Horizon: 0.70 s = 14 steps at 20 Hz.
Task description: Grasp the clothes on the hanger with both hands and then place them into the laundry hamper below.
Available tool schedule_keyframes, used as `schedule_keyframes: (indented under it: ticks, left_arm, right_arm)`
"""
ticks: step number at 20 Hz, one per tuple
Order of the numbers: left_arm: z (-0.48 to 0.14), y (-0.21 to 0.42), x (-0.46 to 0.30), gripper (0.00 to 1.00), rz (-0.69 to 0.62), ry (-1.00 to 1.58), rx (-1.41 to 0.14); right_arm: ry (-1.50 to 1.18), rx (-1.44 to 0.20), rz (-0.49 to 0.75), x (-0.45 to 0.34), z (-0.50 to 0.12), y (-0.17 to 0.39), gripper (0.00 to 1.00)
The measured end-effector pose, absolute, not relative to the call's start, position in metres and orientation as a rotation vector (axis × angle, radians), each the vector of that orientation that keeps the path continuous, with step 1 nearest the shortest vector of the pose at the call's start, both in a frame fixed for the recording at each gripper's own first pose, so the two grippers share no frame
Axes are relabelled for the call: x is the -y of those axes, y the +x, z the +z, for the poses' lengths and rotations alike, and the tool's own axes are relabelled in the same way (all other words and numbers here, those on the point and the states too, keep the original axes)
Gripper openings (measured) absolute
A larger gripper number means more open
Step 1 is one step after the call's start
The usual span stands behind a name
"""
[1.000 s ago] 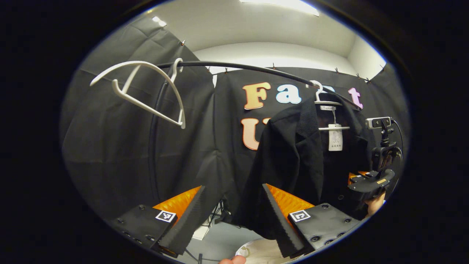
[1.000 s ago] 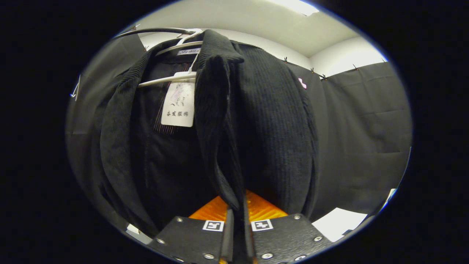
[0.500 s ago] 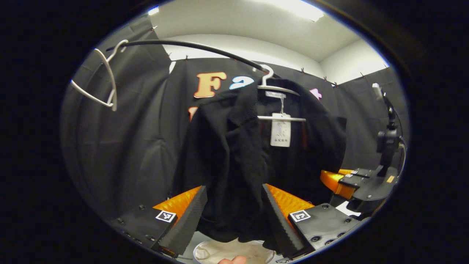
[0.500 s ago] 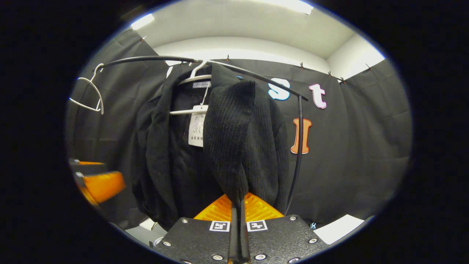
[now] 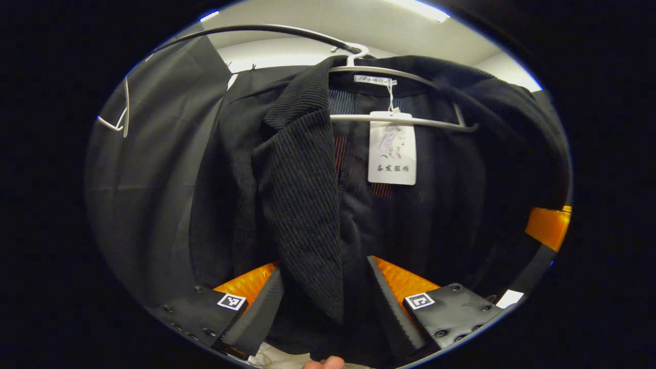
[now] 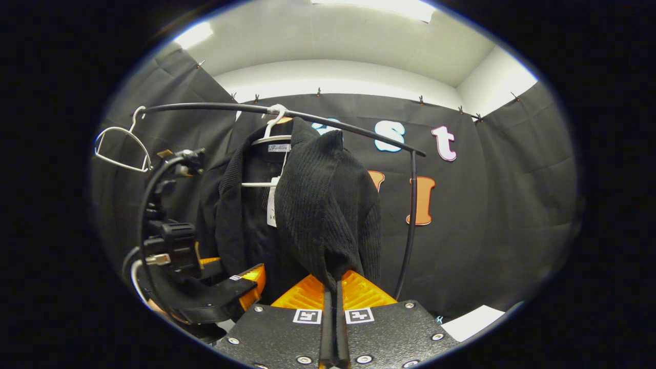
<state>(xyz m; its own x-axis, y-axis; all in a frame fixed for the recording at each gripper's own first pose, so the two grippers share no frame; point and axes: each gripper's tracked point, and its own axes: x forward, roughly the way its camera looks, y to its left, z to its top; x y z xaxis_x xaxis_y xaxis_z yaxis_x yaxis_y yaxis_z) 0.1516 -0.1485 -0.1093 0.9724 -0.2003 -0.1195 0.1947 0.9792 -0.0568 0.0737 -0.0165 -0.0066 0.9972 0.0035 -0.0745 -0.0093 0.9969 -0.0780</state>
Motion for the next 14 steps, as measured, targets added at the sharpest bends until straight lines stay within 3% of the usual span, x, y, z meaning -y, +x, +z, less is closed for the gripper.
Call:
schedule_keyframes:
  ticks: [3, 11, 14]
  left_arm:
    - [-0.103, 0.172, 0.126, 0.93, -0.096, -0.019, -0.086]
    - [-0.078, 0.165, 0.068, 0.17, -0.057, -0.031, -0.062]
    - [-0.053, 0.154, 0.039, 0.11, -0.040, -0.039, -0.038]
  right_arm:
    - [-0.080, -0.069, 0.010, 0.018, -0.005, 0.072, 0.02]
    - [-0.055, -0.065, 0.031, 0.012, -0.005, 0.072, 0.03]
    - [-0.047, -0.049, 0.023, 0.017, 0.002, 0.070, 0.02]
